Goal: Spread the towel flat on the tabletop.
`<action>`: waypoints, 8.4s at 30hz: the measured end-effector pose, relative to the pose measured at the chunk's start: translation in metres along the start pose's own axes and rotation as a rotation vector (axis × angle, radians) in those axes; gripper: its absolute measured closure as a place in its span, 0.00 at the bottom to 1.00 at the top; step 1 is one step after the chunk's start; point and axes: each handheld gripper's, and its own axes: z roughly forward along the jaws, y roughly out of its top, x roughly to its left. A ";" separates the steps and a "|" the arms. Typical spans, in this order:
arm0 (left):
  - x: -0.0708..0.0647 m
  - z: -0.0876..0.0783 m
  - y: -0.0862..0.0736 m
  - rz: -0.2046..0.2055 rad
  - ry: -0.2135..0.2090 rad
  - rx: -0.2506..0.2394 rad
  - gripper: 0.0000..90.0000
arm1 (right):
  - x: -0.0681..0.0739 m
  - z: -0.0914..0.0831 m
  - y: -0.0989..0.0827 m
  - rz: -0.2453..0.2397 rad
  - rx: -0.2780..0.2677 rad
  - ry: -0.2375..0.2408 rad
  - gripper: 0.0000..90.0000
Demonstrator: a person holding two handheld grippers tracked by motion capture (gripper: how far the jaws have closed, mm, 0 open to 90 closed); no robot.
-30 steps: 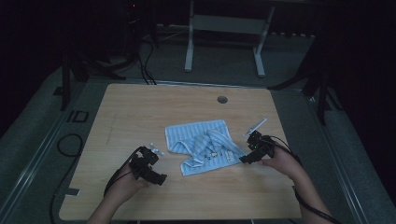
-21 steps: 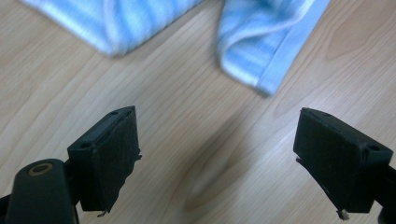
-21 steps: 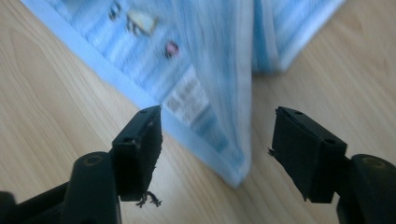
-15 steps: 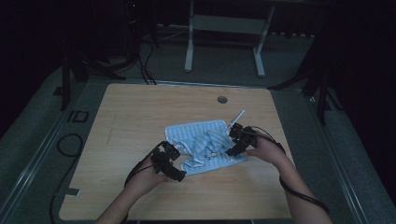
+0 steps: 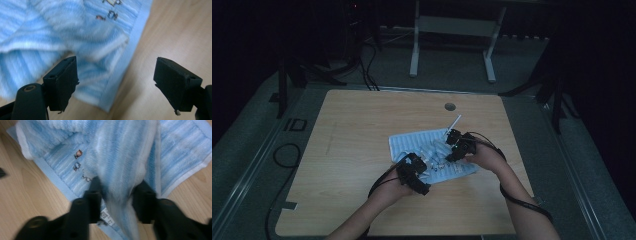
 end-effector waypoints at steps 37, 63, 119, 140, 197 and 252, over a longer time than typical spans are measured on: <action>0.037 -0.060 -0.028 -0.060 0.010 -0.104 0.92 | 0.018 -0.048 -0.094 0.124 -0.196 0.037 0.90; 0.031 -0.025 -0.071 -0.074 -0.050 0.033 0.65 | 0.042 -0.003 -0.120 0.122 -0.071 0.096 0.62; 0.064 -0.042 -0.022 -0.078 0.015 -0.078 0.98 | -0.004 -0.003 -0.023 0.185 -0.085 0.031 0.76; 0.075 -0.048 -0.037 -0.122 0.036 -0.095 0.98 | 0.008 -0.031 -0.050 0.154 -0.116 -0.039 0.96; 0.104 0.019 -0.015 -0.093 -0.012 0.062 0.99 | 0.002 0.034 -0.054 0.198 -0.034 -0.024 1.00; 0.111 0.008 0.007 -0.064 -0.020 0.028 0.96 | -0.018 0.013 -0.056 0.264 -0.091 0.011 0.98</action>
